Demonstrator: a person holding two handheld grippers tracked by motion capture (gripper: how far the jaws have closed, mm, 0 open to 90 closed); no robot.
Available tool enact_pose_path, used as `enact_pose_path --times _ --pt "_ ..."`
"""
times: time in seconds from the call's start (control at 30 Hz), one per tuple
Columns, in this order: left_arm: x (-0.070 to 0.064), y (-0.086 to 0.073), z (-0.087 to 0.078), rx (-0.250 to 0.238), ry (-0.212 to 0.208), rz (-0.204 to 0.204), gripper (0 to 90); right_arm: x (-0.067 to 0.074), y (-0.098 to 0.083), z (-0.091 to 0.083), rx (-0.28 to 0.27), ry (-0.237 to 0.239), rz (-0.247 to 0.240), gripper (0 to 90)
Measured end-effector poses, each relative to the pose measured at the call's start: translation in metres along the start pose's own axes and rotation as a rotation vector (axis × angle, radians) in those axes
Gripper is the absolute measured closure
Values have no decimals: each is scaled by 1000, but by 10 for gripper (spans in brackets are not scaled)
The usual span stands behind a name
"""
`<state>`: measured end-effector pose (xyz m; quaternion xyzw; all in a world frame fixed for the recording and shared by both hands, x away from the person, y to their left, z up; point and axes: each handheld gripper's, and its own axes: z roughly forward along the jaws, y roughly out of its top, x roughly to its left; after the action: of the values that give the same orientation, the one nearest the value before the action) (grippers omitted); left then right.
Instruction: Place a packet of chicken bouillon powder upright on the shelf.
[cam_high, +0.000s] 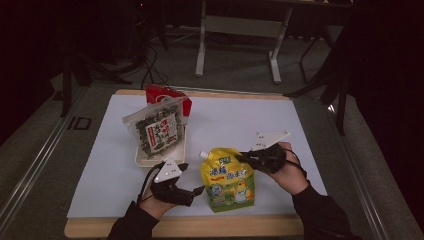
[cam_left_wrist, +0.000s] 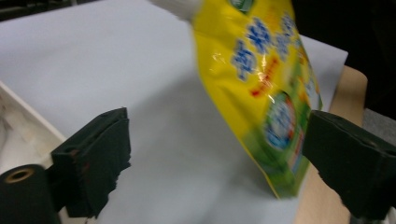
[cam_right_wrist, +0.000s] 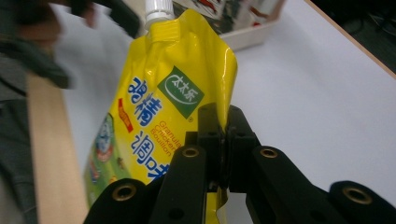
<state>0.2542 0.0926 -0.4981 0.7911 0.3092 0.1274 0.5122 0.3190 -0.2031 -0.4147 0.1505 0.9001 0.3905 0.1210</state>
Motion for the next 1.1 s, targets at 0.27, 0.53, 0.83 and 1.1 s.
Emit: enact_pose_path --times 0.27,0.53,0.83,1.1 --pt "4 9 18 -5 -83 -3 255 11 4 -8 -19 17 -31 875" --pt "-2 19 17 -28 -172 38 800 7 -2 -12 -20 9 -21 872" --pt "-12 31 5 -49 -182 116 900 8 -5 -23 -52 22 -14 776" --pt "-16 37 -4 -56 -202 150 900 3 -7 -22 -69 31 18 521"
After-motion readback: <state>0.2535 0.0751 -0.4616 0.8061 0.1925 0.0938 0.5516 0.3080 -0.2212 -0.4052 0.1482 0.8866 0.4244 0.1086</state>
